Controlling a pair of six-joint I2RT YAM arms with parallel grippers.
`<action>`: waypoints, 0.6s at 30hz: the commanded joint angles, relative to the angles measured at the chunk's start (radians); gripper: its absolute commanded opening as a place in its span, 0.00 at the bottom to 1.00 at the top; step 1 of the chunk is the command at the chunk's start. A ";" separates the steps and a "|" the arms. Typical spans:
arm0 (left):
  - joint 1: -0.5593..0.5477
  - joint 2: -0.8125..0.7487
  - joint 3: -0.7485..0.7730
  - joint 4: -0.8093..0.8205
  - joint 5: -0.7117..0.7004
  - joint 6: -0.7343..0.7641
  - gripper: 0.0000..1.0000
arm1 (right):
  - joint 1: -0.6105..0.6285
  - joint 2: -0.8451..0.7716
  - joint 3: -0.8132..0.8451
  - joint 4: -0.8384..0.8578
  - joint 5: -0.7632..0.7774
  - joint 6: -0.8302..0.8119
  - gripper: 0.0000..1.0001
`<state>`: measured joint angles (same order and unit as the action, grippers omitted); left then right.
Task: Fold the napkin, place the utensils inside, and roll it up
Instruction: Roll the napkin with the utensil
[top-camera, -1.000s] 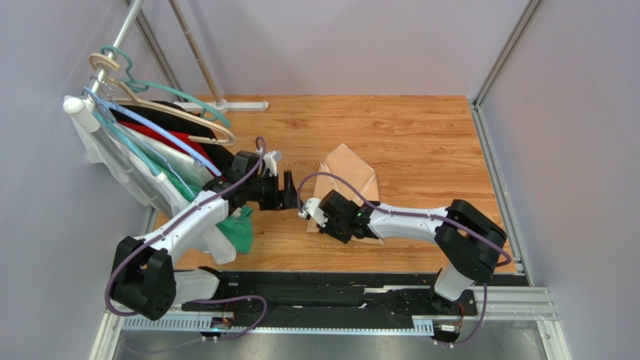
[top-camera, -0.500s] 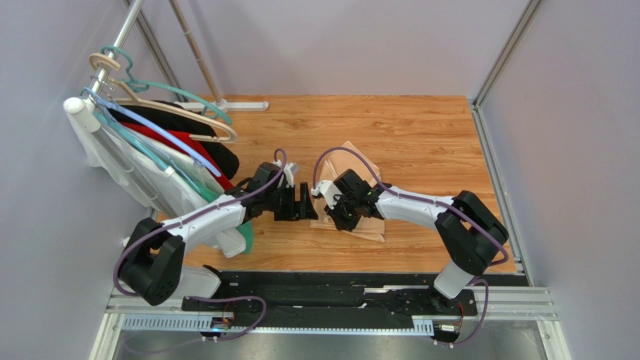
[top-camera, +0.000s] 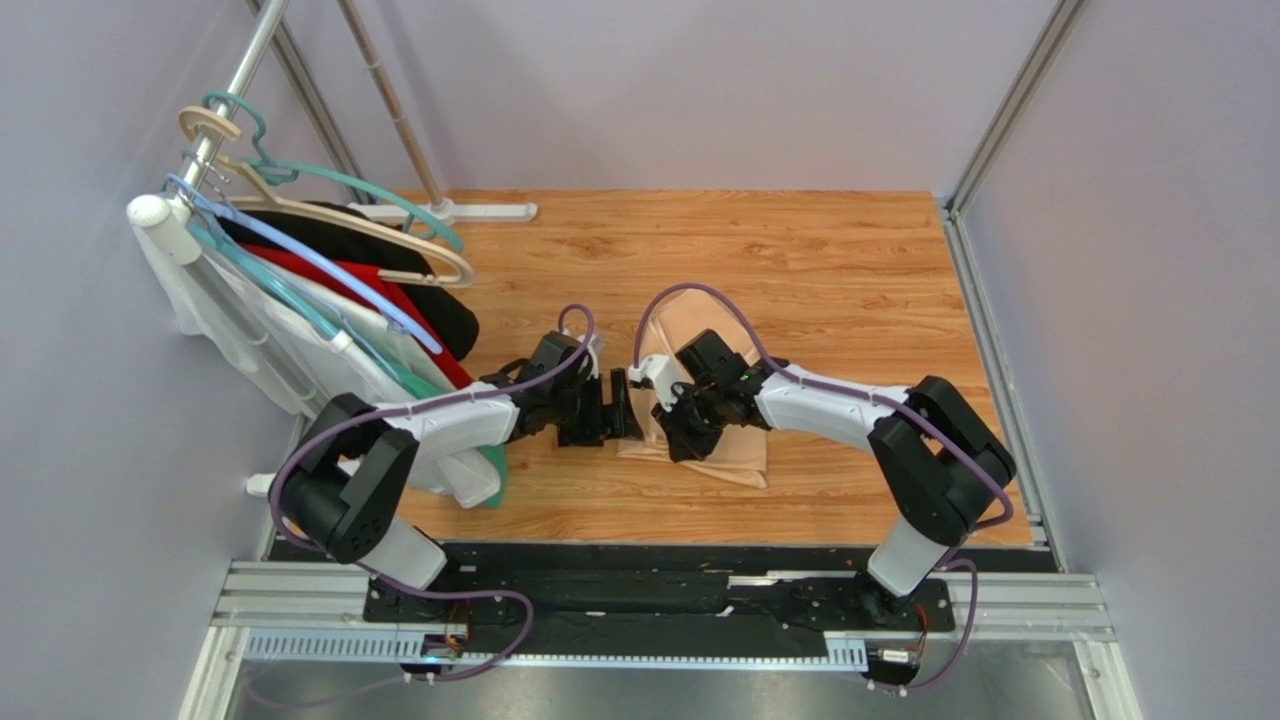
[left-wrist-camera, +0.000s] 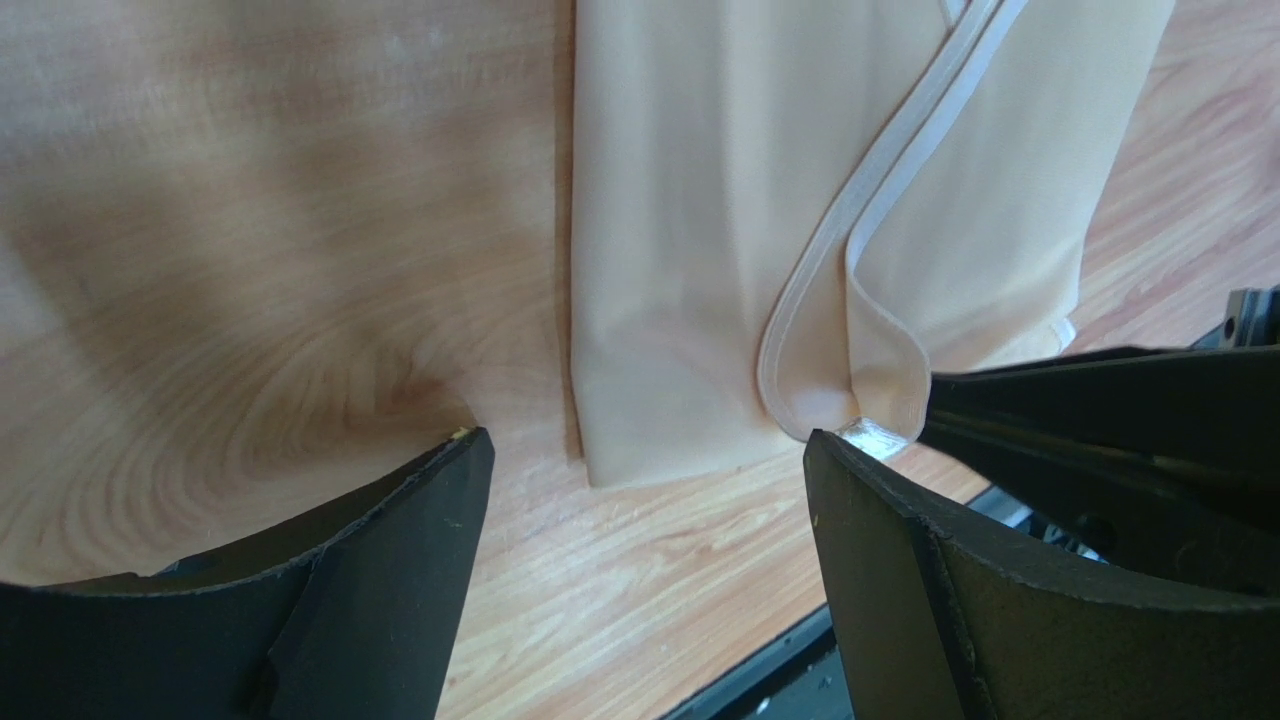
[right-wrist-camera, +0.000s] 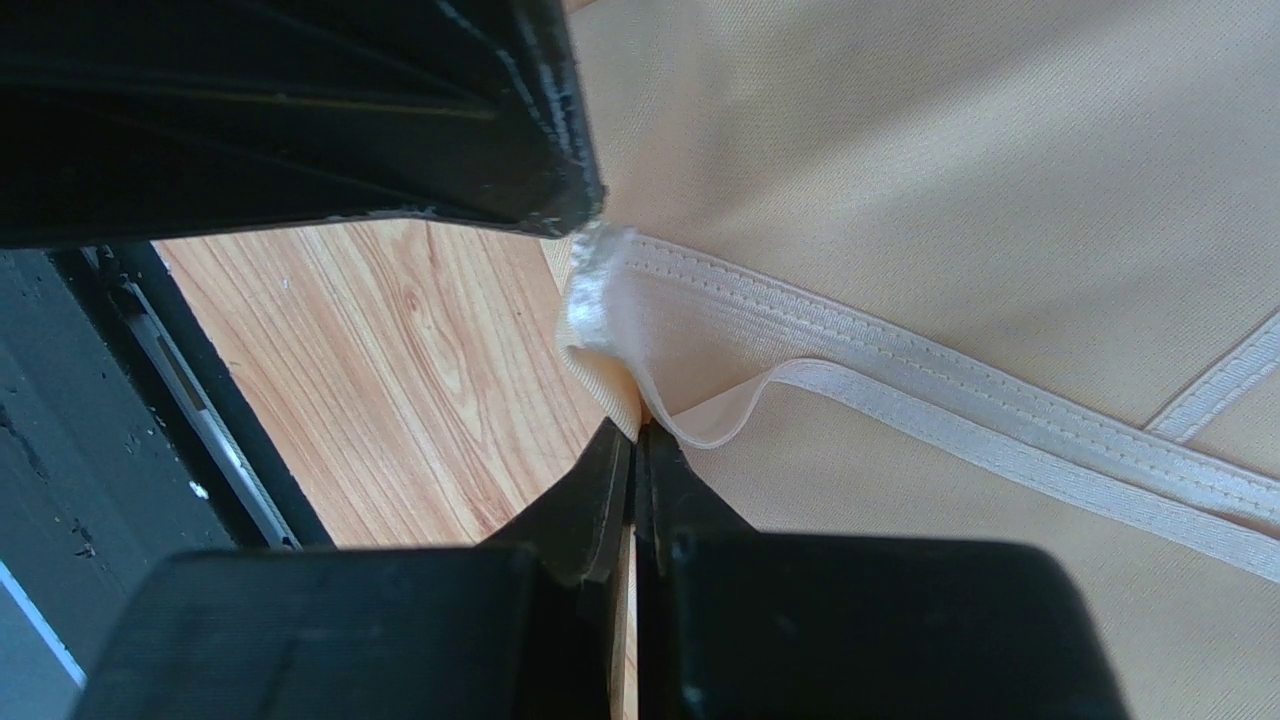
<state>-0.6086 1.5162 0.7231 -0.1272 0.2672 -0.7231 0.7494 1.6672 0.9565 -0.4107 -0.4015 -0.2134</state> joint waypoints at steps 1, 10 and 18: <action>-0.006 0.044 0.015 0.069 -0.008 -0.032 0.87 | -0.001 0.009 0.033 0.018 -0.023 0.016 0.00; -0.017 -0.037 -0.096 0.212 0.001 -0.113 0.87 | -0.001 0.032 0.033 0.024 -0.010 0.022 0.00; -0.036 -0.013 -0.131 0.279 0.055 -0.144 0.88 | 0.001 0.035 0.034 0.032 -0.005 0.028 0.00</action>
<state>-0.6231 1.4712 0.5976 0.0902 0.2916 -0.8356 0.7494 1.6913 0.9569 -0.4061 -0.4023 -0.2050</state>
